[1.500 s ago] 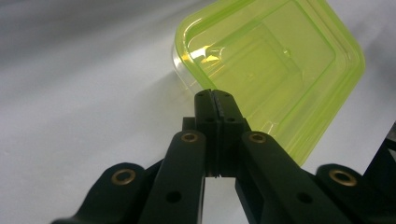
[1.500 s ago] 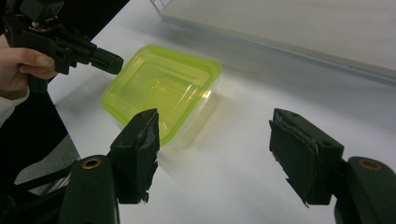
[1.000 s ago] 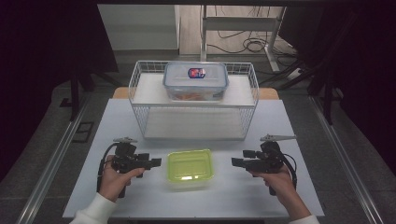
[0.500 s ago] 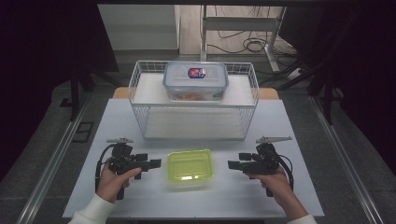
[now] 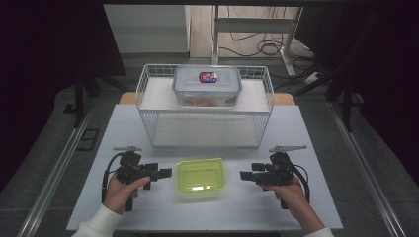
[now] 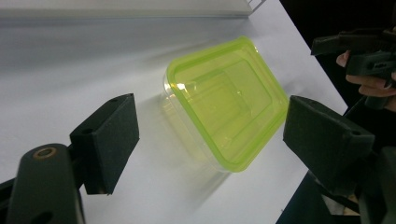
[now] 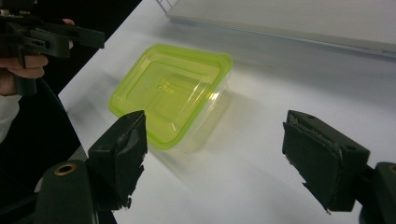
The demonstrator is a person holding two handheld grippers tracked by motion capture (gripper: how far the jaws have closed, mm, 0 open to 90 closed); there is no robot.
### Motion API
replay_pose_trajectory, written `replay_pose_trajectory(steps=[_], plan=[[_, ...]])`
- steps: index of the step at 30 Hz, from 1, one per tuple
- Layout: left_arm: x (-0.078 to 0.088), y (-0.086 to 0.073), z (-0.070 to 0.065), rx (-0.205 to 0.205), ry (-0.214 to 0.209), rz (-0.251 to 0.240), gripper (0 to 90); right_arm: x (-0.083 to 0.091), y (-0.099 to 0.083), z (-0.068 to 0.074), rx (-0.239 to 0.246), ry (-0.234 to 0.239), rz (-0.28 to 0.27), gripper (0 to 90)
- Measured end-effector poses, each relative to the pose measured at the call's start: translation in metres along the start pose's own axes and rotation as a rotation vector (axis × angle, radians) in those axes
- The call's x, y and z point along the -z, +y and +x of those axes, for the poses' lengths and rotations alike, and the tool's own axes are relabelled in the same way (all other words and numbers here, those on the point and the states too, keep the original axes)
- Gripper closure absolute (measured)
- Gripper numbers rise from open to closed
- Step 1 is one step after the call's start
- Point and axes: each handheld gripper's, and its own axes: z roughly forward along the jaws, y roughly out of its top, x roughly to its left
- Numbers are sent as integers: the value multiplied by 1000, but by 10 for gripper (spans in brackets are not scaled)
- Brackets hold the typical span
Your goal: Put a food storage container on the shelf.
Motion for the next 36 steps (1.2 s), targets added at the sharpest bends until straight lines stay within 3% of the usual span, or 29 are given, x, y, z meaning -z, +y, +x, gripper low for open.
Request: replay_pose_trajectory(steps=[4, 7, 10, 17, 27, 31, 33, 35, 36], plan=[[-9, -1, 4, 57, -62, 12, 179, -6, -4, 1, -39, 28, -21, 269], [-15, -3, 7, 71, -65, 30, 197, -14, -8, 0, -82, 65, -15, 315], [-21, -4, 10, 82, -72, 46, 244, -24, -9, 0, -93, 87, 6, 345], [-35, -8, 21, 168, -140, 85, 342, -41, -9, -3, -156, 117, 17, 407], [-46, -10, 23, 177, -117, 114, 436, -68, -10, -10, -202, 153, 53, 503], [-52, -16, 30, 254, -169, 129, 537, -74, -10, -12, -212, 177, 65, 579], [-55, -18, 33, 255, -167, 133, 593, -78, -11, -13, -225, 189, 72, 613], [-55, -17, 32, 261, -192, 121, 672, -81, -11, -15, -229, 198, 82, 659], [-55, -17, 31, 253, -181, 122, 697, -83, -12, -15, -233, 205, 88, 673]])
